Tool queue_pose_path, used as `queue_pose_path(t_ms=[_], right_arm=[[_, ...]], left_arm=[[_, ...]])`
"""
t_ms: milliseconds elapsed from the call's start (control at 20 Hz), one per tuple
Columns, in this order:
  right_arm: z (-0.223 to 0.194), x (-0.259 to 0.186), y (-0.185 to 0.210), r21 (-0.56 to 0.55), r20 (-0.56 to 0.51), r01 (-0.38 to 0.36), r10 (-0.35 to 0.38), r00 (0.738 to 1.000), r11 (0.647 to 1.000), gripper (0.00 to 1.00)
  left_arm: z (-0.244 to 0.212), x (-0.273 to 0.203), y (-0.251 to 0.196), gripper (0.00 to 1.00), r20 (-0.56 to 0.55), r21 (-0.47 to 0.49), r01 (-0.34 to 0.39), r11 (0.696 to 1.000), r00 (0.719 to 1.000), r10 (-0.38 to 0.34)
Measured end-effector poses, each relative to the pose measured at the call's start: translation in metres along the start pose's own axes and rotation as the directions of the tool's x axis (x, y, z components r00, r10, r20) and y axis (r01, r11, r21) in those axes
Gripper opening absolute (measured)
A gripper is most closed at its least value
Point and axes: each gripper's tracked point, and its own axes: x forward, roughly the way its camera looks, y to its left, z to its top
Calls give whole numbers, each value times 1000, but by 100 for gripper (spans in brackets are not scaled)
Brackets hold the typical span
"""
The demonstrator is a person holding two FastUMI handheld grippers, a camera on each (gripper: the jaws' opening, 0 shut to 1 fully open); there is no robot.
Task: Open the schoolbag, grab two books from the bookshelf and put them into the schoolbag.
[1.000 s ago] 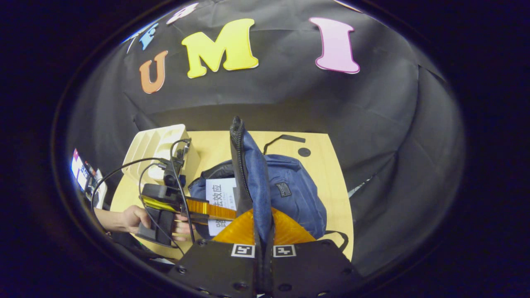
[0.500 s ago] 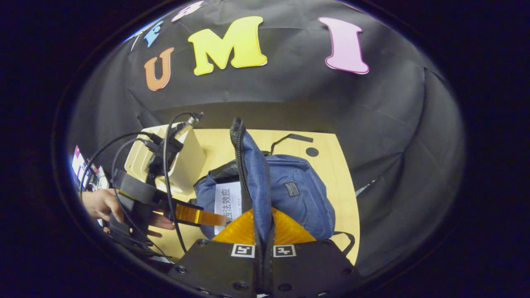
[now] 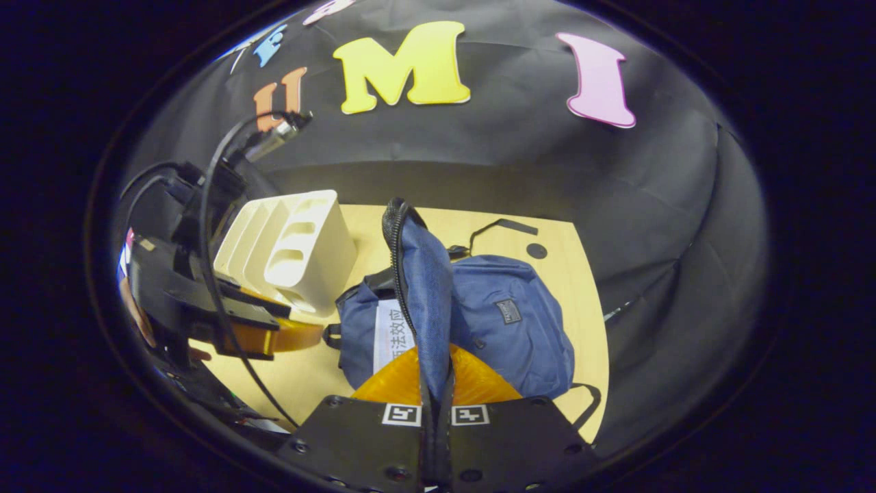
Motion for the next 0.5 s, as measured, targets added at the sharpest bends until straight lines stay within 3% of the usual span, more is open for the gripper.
queue_pose_path(t_ms=[150, 300, 400, 500], right_arm=[[-4, 8, 20, -35, -18, -9, 8, 1000, 999, 1], [-11, 20, 39, -61, -47, -20, 17, 999, 998, 1], [-16, 28, 51, -71, -67, -23, 18, 998, 997, 1], [-23, 36, 64, -83, -90, -29, 21, 996, 996, 1]], left_arm=[[25, -38, 24, 84, 140, -29, -32, 999, 989, 36], [44, -83, 46, 84, 278, -75, -28, 997, 960, 48], [56, -107, 66, 84, 375, -95, -49, 994, 924, 81], [71, -136, 84, 84, 482, -97, -77, 992, 869, 115]])
